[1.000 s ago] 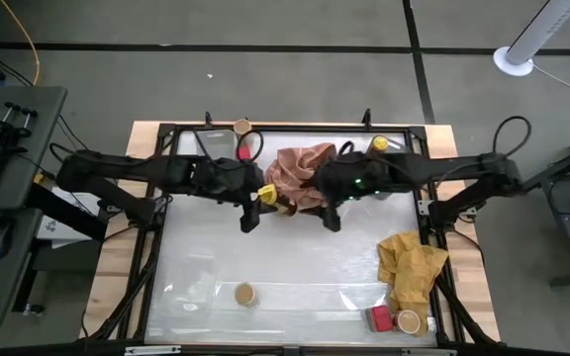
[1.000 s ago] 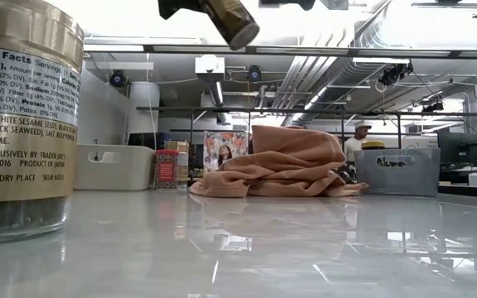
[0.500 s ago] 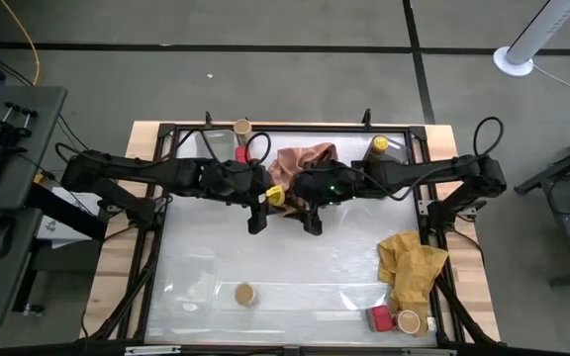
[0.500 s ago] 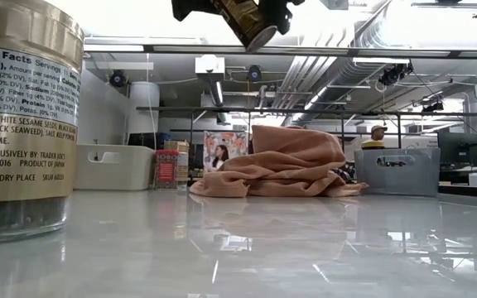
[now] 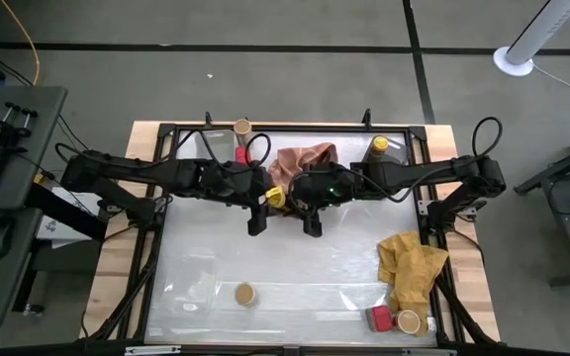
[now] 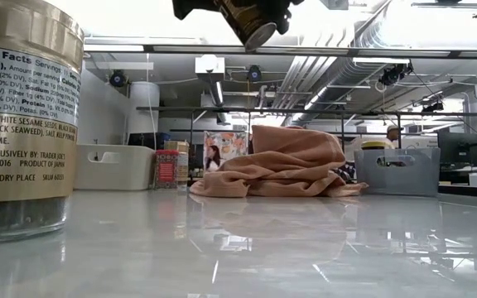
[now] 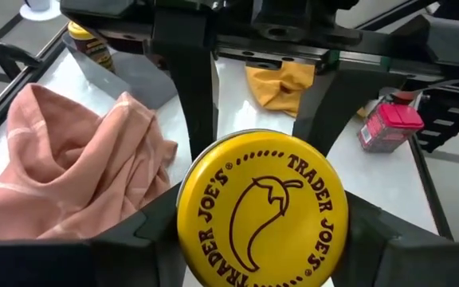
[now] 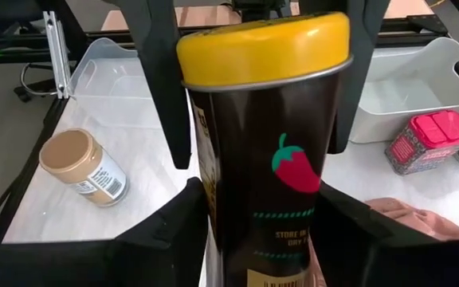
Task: Sort spices by type
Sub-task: Put the yellow seasoning bottle into the black bin
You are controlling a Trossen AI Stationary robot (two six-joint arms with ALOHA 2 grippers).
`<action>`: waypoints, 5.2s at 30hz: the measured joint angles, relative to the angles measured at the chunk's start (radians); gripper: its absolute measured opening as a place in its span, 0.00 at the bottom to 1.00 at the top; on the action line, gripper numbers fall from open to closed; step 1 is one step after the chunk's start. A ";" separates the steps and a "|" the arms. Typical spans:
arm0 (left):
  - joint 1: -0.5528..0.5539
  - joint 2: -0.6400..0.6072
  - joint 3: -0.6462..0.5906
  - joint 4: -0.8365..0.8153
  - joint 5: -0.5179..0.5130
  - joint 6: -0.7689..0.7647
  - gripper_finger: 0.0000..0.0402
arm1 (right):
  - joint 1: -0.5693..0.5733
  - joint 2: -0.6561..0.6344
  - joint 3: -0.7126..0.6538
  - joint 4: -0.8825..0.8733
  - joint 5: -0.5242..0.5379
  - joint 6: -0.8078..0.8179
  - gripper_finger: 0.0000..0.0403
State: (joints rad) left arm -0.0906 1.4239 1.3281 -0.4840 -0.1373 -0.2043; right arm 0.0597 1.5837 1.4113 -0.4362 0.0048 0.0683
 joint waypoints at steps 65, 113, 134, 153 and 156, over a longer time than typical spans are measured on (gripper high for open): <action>-0.045 0.318 -0.399 0.139 -0.061 0.301 0.63 | 0.186 -0.387 -0.524 0.141 0.401 0.568 0.40; -0.049 0.226 -0.395 0.663 -0.110 0.013 0.09 | 0.256 0.344 -0.613 0.978 0.676 0.447 0.41; -0.043 0.277 -0.393 0.622 -0.121 -0.138 0.00 | 0.255 0.345 -0.614 0.976 0.668 0.447 0.54; -0.049 0.295 -0.396 0.679 -0.105 -0.151 0.00 | 0.256 0.110 -0.610 0.674 0.623 0.372 0.68; -0.046 0.282 -0.397 0.671 -0.106 -0.150 0.00 | 0.256 0.053 -0.610 0.596 0.624 0.371 0.68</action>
State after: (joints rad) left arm -0.1368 1.7062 0.9312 0.1874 -0.2430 -0.3546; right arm 0.3161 1.6363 0.8013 0.1596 0.6289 0.4389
